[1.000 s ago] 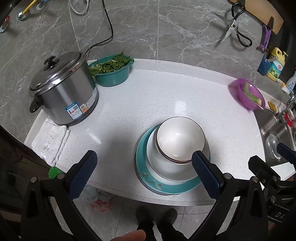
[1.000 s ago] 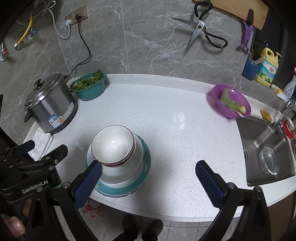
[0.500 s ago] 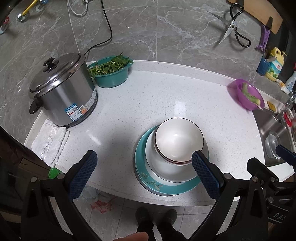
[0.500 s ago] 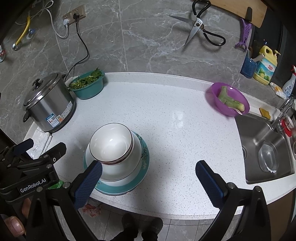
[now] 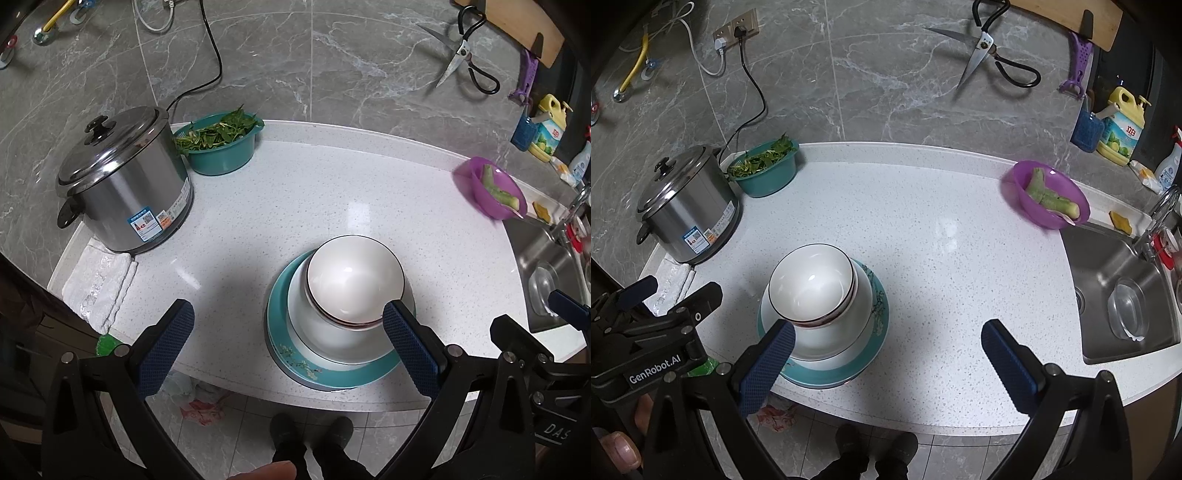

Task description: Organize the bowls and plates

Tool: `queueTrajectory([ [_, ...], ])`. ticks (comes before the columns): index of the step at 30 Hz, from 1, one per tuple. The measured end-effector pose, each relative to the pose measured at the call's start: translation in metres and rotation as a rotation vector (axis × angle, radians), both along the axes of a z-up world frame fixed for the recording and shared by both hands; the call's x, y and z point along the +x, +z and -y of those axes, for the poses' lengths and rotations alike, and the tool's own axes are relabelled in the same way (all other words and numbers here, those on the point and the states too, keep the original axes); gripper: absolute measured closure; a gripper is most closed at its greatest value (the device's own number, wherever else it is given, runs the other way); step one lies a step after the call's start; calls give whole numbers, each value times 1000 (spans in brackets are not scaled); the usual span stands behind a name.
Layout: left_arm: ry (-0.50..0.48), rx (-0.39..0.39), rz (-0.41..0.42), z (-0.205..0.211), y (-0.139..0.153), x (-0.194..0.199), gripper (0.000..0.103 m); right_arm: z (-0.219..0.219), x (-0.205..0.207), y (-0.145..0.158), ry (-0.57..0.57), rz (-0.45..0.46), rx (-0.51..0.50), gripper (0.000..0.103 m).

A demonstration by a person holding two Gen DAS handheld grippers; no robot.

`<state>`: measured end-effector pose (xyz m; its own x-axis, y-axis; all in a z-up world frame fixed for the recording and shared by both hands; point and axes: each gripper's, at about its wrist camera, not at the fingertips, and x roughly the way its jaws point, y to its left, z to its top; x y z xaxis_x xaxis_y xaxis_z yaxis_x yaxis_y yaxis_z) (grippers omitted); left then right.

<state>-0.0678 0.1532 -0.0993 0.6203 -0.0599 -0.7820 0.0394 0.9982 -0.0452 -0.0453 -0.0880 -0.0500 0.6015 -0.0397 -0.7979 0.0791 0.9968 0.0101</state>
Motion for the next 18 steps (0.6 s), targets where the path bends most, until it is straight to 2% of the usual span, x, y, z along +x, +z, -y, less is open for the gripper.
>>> queueTrajectory([
  [18,-1,-4,-5,1,-1,3,0,0,0,-1,-1,-5,1,0],
])
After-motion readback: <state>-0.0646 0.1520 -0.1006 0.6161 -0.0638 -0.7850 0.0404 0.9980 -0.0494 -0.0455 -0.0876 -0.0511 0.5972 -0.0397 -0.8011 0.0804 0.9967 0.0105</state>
